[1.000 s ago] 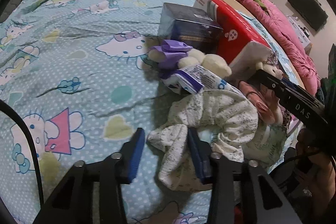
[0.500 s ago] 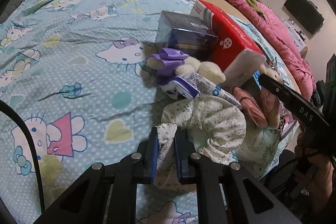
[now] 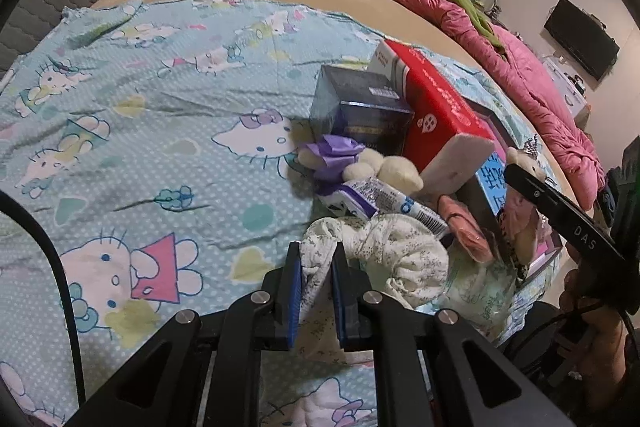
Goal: Organize soft objects
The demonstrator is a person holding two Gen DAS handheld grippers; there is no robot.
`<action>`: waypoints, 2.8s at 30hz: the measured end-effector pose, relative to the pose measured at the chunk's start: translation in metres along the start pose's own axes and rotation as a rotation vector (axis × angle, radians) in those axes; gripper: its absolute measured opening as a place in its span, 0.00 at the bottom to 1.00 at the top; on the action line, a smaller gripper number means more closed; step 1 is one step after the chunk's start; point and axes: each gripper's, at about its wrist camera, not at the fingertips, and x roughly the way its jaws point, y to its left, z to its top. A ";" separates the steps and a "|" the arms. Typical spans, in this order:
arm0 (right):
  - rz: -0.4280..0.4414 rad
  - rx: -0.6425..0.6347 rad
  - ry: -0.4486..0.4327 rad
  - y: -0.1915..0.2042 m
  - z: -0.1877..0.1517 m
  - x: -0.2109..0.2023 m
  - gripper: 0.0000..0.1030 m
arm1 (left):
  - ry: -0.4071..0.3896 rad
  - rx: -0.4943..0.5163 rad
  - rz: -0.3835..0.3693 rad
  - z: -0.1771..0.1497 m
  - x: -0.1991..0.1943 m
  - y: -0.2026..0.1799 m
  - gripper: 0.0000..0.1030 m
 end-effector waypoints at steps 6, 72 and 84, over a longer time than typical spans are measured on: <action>0.016 0.005 -0.031 -0.002 0.002 -0.010 0.48 | -0.042 0.024 0.006 0.006 -0.020 -0.013 0.13; -0.056 0.298 -0.275 -0.124 0.023 -0.093 0.48 | -0.150 0.293 -0.094 0.065 -0.008 -0.226 0.12; -0.071 0.304 -0.157 -0.132 0.016 -0.069 0.48 | -0.082 0.327 -0.063 0.056 0.042 -0.241 0.12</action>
